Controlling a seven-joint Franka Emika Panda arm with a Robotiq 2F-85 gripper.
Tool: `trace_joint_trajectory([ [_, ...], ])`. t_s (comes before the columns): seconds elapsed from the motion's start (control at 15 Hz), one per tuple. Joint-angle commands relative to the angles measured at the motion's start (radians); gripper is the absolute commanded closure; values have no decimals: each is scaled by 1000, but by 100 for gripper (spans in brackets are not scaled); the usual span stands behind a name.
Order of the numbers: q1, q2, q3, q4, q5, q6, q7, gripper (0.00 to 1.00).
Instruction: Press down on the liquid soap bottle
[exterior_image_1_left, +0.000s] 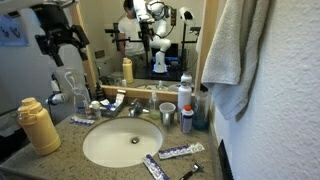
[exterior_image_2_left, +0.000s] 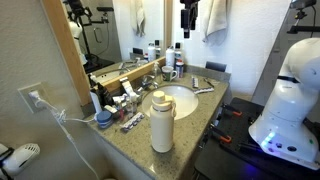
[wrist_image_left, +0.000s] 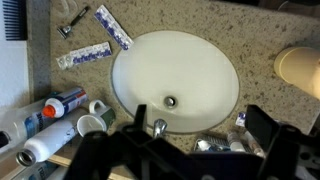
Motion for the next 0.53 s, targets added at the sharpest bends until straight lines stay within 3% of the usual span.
trace_joint_trajectory([
  [0.0,-12,118,-77,63,-7,136,-106,0],
  [0.47,-31,328,-163,197,38,290,-266,0],
])
